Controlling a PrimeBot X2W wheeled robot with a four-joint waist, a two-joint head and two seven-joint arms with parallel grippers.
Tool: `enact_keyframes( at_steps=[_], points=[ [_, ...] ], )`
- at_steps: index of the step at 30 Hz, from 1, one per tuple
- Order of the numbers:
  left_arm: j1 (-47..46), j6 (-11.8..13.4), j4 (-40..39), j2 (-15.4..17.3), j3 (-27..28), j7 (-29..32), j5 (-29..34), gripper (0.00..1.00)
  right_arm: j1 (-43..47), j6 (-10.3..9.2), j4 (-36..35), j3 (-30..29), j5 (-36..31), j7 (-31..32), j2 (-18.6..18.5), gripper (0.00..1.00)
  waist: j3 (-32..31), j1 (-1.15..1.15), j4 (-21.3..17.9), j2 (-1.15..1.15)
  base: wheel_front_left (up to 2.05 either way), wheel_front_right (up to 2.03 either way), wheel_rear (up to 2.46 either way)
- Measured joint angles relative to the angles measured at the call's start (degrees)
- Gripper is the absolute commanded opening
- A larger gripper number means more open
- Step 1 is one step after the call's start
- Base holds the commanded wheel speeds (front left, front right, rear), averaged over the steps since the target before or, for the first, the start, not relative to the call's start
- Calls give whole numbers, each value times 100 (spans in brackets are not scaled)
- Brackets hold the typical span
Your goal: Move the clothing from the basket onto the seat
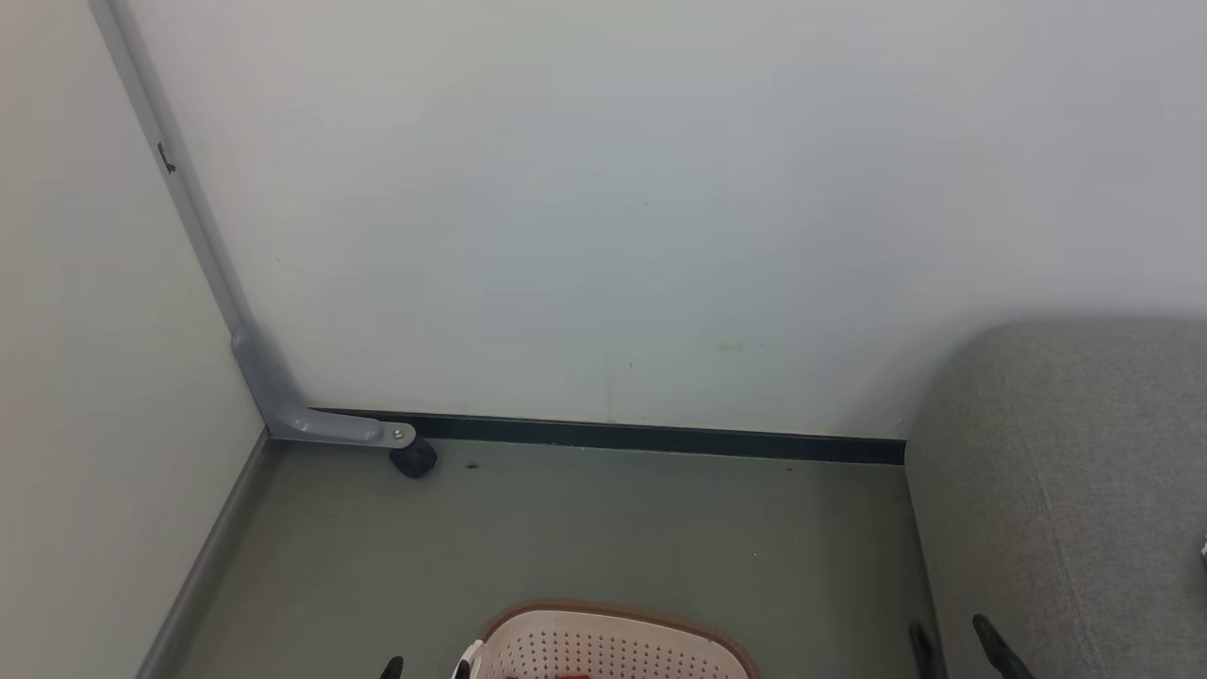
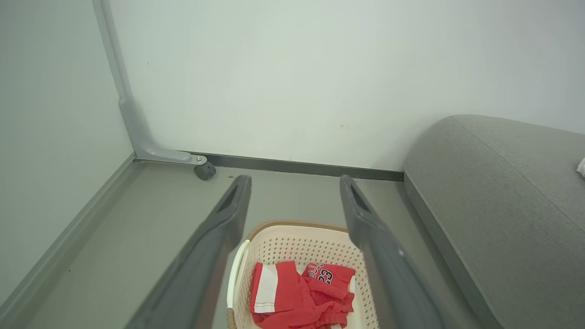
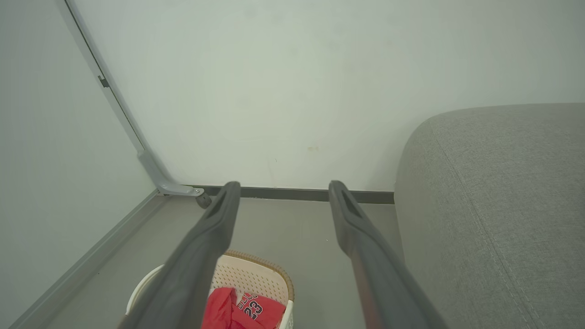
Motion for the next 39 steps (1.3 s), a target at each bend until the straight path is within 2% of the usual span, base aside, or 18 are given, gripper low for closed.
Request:
enact_keyframes(
  at_steps=[9, 39],
  points=[
    [-4, -44, 65, -32, 104, 0, 5, 100, -11, -33, 134, 94, -300, 0, -44, 100, -10, 0, -5, 0, 0, 0, 0],
    [-3, -146, 185, -89, 197, 0, 99, 100, -20, -48, 265, -65, -304, 0, 18, 100, -20, 0, -90, 0, 0, 0, 0]
  ],
)
